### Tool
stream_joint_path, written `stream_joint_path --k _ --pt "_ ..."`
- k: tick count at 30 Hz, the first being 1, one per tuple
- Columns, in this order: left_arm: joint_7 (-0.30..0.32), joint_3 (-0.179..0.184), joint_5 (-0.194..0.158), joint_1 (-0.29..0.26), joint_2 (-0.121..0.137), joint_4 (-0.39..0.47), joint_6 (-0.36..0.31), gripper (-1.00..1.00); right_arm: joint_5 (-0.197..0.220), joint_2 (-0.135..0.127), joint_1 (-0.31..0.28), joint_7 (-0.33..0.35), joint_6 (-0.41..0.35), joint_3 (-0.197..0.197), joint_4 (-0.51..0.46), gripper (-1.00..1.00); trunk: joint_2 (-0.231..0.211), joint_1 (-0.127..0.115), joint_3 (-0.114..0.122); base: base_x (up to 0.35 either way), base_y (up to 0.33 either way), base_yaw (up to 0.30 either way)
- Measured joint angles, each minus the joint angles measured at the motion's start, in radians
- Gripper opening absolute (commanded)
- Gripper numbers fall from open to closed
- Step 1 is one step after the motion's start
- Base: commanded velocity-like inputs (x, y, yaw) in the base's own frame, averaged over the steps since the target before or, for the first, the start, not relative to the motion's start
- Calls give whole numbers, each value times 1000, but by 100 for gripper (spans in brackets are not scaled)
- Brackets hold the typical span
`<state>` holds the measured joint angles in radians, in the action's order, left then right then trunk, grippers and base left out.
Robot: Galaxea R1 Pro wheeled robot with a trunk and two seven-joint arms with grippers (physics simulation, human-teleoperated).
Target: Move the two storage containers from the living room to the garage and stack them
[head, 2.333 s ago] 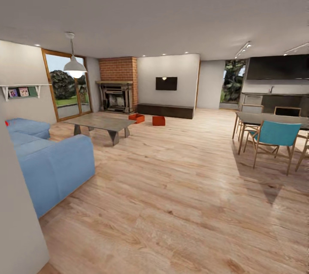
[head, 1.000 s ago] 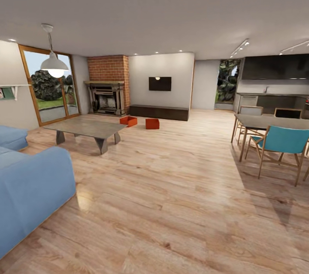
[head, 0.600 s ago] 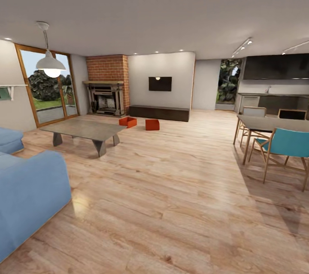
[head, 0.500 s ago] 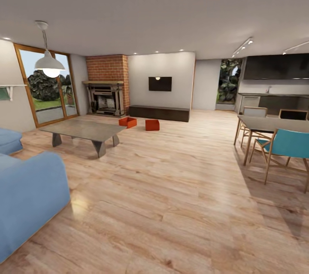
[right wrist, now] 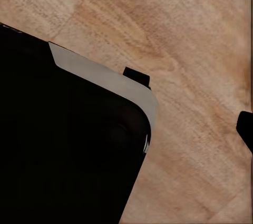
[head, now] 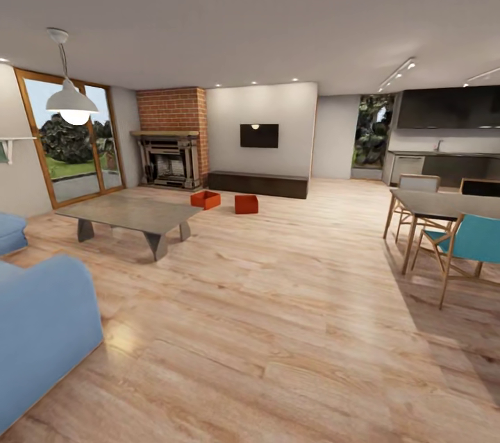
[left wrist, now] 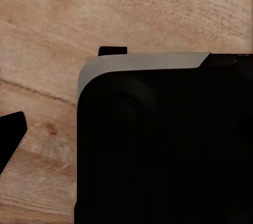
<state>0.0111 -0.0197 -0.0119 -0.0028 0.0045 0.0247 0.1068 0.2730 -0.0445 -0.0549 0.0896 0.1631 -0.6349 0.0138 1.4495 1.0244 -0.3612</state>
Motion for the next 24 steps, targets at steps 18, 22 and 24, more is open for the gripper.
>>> stream_joint_path --k 18,22,24 --pt "0 0 -1 0 0 0 -1 100 0 -1 0 0 2 0 0 100 0 0 0 323 0 0" --pt "0 0 -1 0 0 0 -1 100 0 -1 0 0 2 0 0 100 0 0 0 323 0 0" --pt "0 0 -1 0 0 0 -1 100 0 -1 0 0 2 0 0 100 0 0 0 323 0 0"
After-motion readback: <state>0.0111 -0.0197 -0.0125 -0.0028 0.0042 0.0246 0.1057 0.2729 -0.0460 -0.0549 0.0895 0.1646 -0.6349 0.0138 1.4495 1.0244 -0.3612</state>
